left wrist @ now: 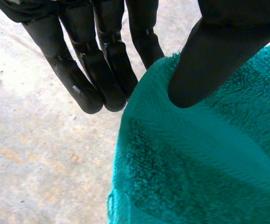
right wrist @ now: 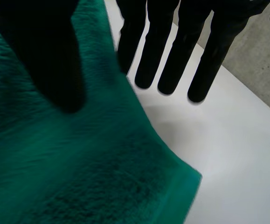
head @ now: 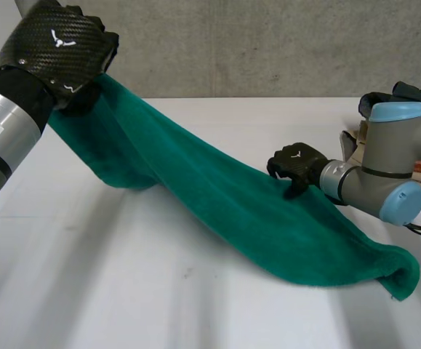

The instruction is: Fold the laundry.

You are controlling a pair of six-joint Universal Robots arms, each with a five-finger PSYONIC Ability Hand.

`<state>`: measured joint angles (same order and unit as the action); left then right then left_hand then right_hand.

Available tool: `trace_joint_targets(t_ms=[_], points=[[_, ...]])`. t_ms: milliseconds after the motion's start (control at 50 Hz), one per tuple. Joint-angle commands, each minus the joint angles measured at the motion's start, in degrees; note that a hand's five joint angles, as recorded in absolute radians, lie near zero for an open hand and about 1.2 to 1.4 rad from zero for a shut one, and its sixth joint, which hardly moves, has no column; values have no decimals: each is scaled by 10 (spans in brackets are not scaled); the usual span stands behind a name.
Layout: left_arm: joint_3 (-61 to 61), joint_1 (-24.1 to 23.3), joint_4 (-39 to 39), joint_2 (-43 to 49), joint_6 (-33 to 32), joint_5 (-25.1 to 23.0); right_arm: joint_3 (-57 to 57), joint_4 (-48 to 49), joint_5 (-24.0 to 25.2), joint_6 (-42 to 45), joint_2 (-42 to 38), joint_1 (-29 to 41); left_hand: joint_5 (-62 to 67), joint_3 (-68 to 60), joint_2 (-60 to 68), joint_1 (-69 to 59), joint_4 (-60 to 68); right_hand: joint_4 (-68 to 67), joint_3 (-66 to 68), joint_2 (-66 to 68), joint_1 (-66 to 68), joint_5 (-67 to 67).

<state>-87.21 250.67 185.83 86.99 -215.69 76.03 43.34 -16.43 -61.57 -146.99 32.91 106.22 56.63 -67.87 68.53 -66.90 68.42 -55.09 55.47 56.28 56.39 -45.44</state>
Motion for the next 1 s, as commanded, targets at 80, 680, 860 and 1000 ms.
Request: trace_joint_targets(t_ms=[80, 680, 860, 1000], points=[[62, 37, 73, 68, 7, 1, -144, 34, -52, -138, 8, -14, 134, -121, 115, -131, 116, -249, 245, 237, 236, -246], [-8, 73, 124, 154, 64, 41, 368, 176, -109, -91, 358, -80, 134, -121, 115, -131, 116, -249, 245, 237, 236, -246], [-58, 88, 119, 280, 51, 2, 440, 191, -110, -9, 294, -68, 134, -121, 115, -131, 116, -249, 245, 237, 236, -246], [-14, 114, 110, 366, 15, 11, 437, 182, -125, -10, 291, -60, 13, -1, -6, -11, -5, -249, 245, 237, 236, -246]])
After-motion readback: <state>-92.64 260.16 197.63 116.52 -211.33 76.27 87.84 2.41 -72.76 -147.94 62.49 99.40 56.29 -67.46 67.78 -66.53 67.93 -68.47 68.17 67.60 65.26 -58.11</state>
